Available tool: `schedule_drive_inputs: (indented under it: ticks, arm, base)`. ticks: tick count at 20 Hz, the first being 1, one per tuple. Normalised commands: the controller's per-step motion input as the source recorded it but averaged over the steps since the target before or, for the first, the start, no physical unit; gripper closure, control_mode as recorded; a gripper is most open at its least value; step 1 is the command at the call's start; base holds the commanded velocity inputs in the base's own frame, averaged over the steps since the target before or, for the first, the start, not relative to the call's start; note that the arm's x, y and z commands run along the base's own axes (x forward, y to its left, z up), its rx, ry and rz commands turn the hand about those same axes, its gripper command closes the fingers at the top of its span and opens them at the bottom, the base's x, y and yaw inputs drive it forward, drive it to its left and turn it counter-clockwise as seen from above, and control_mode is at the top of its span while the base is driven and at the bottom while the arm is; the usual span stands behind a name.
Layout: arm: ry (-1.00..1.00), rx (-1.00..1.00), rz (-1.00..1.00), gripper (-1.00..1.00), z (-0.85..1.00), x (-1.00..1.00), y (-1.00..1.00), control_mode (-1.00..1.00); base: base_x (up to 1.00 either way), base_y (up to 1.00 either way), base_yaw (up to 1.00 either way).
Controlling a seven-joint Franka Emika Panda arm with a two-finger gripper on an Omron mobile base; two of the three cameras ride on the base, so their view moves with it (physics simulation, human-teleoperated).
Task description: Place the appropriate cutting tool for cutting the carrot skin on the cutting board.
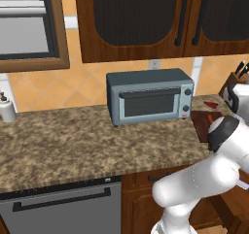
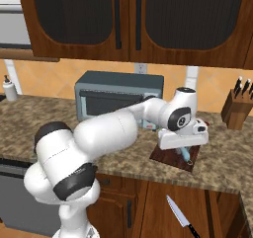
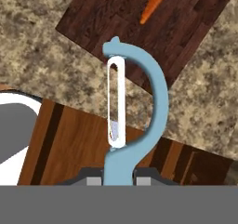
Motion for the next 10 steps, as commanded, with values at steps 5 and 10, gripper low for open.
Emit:
schedule_drive_inputs:
  ticks: [5,10]
  arm:
    - [0.00,0.03,0.06,1.00,-0.34,0.44,-0.11,-1.00]
    - [0.00,0.10,0.11,1.00,-0.24,0.36,-0.18,-1.00]
  base:
    - [0.00,0.00,0.00]
    - [0.00,0.00,0.00]
